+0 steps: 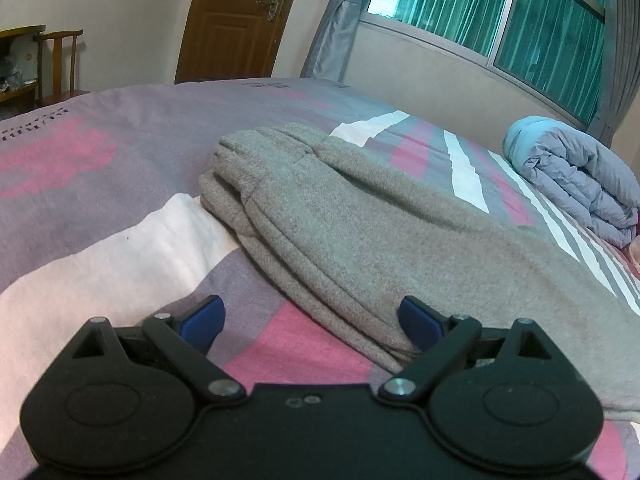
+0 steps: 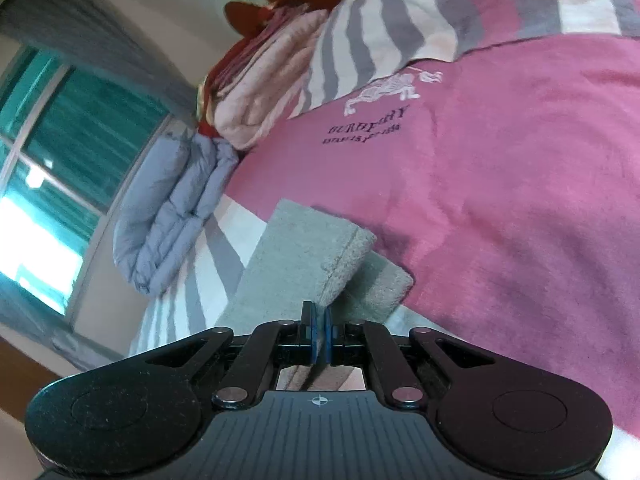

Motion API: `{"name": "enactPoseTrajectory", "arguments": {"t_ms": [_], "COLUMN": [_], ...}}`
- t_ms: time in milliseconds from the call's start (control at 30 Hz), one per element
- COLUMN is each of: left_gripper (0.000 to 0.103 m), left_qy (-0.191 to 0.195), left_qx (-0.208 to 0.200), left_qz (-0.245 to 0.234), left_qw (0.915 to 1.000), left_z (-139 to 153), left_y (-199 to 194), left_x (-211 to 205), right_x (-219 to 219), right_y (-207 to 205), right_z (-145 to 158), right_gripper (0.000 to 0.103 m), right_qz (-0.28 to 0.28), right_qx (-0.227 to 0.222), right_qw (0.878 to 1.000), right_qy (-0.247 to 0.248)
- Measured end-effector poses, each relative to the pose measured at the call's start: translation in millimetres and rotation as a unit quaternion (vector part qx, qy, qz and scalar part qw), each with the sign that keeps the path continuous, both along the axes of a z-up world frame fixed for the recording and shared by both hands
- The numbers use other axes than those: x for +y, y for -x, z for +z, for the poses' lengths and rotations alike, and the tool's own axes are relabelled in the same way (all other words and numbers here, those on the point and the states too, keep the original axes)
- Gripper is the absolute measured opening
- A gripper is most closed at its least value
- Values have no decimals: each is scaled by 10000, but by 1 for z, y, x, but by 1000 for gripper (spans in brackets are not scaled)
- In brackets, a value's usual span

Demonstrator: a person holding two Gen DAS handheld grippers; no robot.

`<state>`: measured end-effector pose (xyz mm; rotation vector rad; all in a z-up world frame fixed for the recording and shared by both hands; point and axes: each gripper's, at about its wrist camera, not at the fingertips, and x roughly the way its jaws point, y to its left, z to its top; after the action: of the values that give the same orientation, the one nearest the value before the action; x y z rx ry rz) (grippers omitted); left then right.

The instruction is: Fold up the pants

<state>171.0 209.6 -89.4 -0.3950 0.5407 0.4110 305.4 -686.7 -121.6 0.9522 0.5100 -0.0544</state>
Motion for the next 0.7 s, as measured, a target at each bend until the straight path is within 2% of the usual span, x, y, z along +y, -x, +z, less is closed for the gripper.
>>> {"name": "enactPoseTrajectory", "arguments": {"t_ms": [133,167,200,233,267,367,433,600,667,700], "left_gripper": [89,89,89,89,89,89,87,75,73,71], "left_qy": [11,17,21,26,28,47,67,-303,-320,-291], "left_qx": [8,14,22,26,24,-17,-89,-572,-639,-554], "left_qz": [-1,0,2,2,1,-4,17,113,131,155], "left_qw": [10000,10000,10000,10000,10000,10000,9999,9978,9974,9979], "left_z": [0,1,0,1,1,3,6,29,34,36], "left_y": [0,-1,-1,-1,-1,1,5,15,14,9], "left_x": [0,1,1,1,1,3,5,6,10,15], "right_x": [0,1,1,1,0,8,23,62,77,83], "right_y": [-4,-10,-19,-30,-33,-17,3,40,46,48], "right_z": [10,8,1,-12,-18,-1,15,23,20,17], "right_gripper": [3,4,4,3,4,5,6,7,12,23], "right_qz": [11,7,20,128,144,30,-7,263,385,428], "right_qx": [-203,-69,263,708,763,408,91,-346,-388,-361], "right_qw": [9998,9998,9993,9973,9970,9987,9971,9960,9957,9954], "right_qy": [9,186,257,162,27,309,752,780,746,773]}}
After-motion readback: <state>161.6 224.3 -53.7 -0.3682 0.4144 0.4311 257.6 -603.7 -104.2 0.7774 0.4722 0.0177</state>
